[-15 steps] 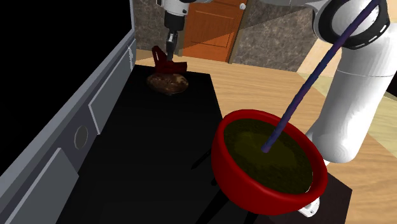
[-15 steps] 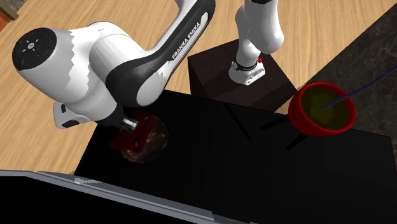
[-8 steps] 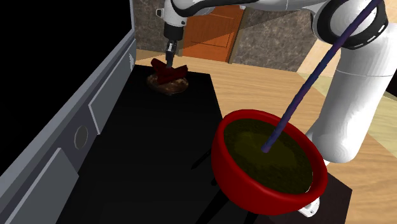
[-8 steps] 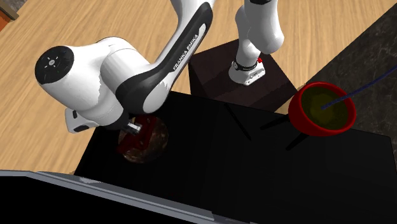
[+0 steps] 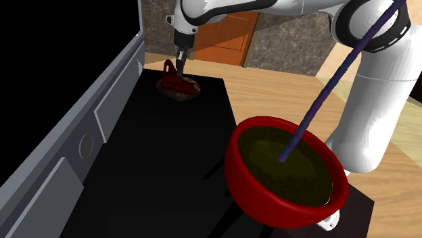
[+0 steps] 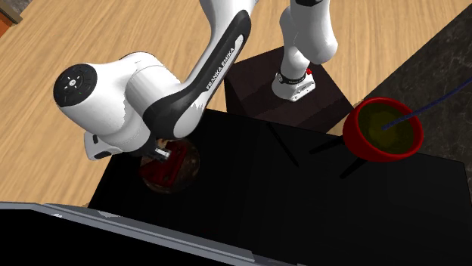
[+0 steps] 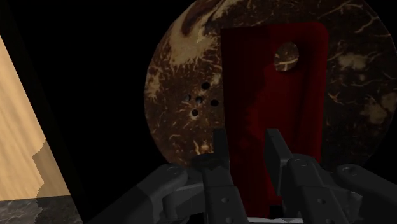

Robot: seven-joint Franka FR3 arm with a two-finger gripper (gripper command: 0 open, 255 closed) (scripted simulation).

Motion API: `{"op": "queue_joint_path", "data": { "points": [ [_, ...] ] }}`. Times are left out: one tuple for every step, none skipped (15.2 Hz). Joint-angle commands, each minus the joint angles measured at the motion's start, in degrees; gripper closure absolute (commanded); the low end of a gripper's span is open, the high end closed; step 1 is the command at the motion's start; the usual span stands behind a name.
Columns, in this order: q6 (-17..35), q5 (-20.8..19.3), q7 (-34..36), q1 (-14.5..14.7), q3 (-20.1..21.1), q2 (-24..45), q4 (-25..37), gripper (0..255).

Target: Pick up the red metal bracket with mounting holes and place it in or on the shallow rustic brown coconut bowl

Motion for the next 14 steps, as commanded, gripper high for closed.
{"op": "queue_joint_path", "data": {
  "points": [
    [0.0,0.0,0.0,0.0,0.0,0.0,0.0,255],
    [0.0,0.0,0.0,0.0,0.0,0.0,0.0,255],
    [0.0,0.0,0.0,0.0,0.0,0.0,0.0,0],
    [0.0,0.0,0.0,0.0,0.0,0.0,0.0,0],
    [0.0,0.0,0.0,0.0,0.0,0.0,0.0,0],
    [0.0,0.0,0.0,0.0,0.0,0.0,0.0,0],
    [0.0,0.0,0.0,0.0,0.0,0.0,0.0,0],
    [0.0,0.0,0.0,0.0,0.0,0.0,0.0,0],
    [-1.7,0.1,-0.1,0.0,0.0,-0.5,1.3,0],
    [-3.5,0.2,-0.2,-0.1,0.1,-0.8,2.7,0],
    [-5.3,0.3,-0.2,-0.1,0.1,-1.1,4.2,0],
    [-6.7,0.4,-0.3,-0.1,0.1,-1.2,5.5,0],
    [-6.7,0.4,-0.3,-0.1,0.1,-1.2,5.5,0],
    [-6.7,0.4,-0.3,-0.1,0.1,-1.2,5.5,0]
  ]
}}
